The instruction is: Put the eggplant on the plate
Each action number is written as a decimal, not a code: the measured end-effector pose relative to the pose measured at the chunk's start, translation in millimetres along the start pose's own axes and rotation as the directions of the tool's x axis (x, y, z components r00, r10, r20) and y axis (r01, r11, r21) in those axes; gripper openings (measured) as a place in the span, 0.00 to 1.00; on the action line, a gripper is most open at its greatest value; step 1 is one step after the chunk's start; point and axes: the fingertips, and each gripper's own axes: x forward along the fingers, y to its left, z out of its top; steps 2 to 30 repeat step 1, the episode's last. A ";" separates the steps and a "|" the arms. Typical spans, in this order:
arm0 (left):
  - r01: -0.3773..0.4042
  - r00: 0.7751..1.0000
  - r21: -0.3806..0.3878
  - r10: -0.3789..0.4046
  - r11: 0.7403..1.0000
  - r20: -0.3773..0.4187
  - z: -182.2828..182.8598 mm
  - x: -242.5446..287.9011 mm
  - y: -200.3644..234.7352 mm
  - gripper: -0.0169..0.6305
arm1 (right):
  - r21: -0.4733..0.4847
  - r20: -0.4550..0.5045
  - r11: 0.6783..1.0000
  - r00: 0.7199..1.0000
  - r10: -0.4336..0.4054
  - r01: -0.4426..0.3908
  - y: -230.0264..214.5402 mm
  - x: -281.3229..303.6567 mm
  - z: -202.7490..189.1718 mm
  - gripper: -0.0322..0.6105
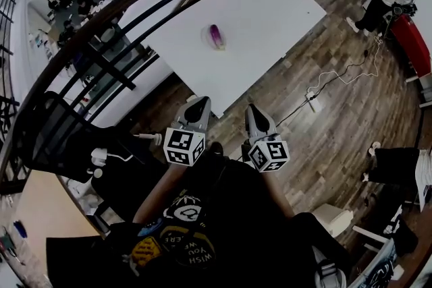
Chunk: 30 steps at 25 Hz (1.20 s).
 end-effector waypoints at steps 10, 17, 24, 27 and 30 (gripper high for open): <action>-0.001 1.000 0.000 0.001 1.000 0.000 0.7 1.1 -1.6 0.03 | -0.004 0.001 1.000 1.000 0.003 -0.003 -0.9 -1.5 1.7 0.05; -0.001 1.000 0.000 0.001 1.000 0.000 0.7 1.1 -1.6 0.03 | -0.004 0.001 1.000 1.000 0.003 -0.003 -0.9 -1.5 1.7 0.05; -0.001 1.000 0.000 0.001 1.000 0.000 0.7 1.1 -1.6 0.03 | -0.004 0.001 1.000 1.000 0.003 -0.003 -0.9 -1.5 1.7 0.05; -0.001 1.000 0.000 0.001 1.000 0.000 0.7 1.1 -1.6 0.03 | -0.004 0.001 1.000 1.000 0.003 -0.003 -0.9 -1.5 1.7 0.05; -0.001 1.000 0.000 0.001 1.000 0.000 0.7 1.1 -1.6 0.03 | -0.004 0.001 1.000 1.000 0.003 -0.003 -0.9 -1.5 1.7 0.05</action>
